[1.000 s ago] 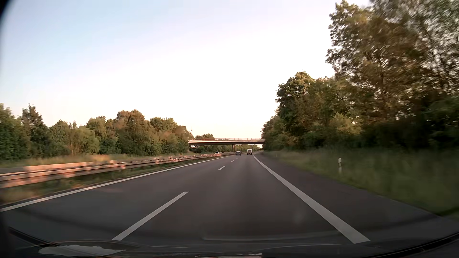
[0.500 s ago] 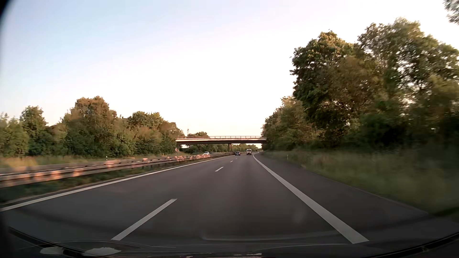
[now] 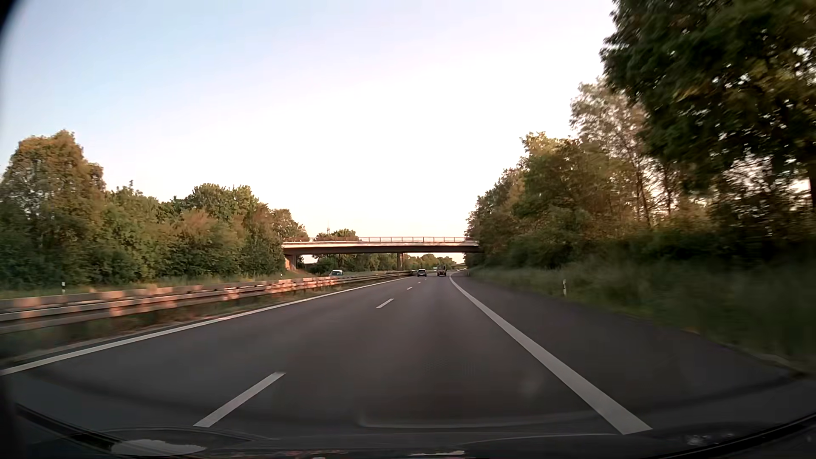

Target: Follow the waypoints while adhering to traffic rules and regulations

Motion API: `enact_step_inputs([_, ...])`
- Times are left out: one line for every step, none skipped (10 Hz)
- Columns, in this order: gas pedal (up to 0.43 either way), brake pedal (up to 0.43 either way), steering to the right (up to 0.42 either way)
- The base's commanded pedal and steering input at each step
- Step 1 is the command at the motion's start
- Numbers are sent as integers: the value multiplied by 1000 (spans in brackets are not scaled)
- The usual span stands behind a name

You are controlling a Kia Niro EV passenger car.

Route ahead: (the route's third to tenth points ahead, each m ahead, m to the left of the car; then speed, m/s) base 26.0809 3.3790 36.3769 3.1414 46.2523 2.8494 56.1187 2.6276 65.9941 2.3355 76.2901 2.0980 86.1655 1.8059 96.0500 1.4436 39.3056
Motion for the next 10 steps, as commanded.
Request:
enact_step_inputs([441,18,2])
enact_step_inputs([441,18,2])
enact_step_inputs([441,18,1])
enact_step_inputs([441,18,0])
enact_step_inputs([441,18,0])
enact_step_inputs([441,18,0])
enact_step_inputs([441,18,0])
enact_step_inputs([441,18,0])
enact_step_inputs([441,12,0])
enact_step_inputs([441,18,0])
